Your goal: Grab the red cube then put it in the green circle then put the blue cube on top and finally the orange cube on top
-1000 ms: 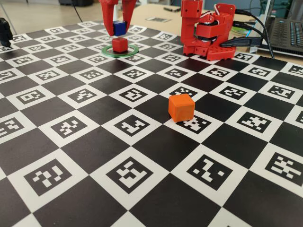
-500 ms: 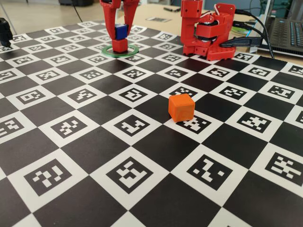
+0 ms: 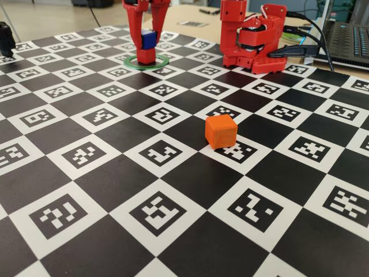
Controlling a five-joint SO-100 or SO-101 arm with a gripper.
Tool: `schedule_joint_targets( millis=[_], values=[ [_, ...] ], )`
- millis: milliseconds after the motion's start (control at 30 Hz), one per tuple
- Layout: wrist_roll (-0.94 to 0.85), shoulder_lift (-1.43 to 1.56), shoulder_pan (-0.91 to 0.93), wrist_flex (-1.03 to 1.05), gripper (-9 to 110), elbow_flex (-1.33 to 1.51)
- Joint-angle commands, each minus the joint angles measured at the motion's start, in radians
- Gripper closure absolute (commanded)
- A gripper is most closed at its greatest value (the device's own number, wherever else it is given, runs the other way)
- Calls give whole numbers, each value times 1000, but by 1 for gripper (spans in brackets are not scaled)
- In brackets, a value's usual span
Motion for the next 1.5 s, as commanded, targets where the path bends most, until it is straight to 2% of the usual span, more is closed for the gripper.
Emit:
schedule_joint_targets(
  millis=[0,100,433,867,967,1200,1467],
  values=[
    [-6,69,-5,-14,83,-8],
    [-8,69,-5,-14,73,-8],
    [-3,69,3,38,61,-66],
    [48,67,0,388,58,-489],
    [89,67,-31,451,52,-575],
    [293,75,-262,514,53,-624],
    [637,81,-739,594,54,-584]
  ],
)
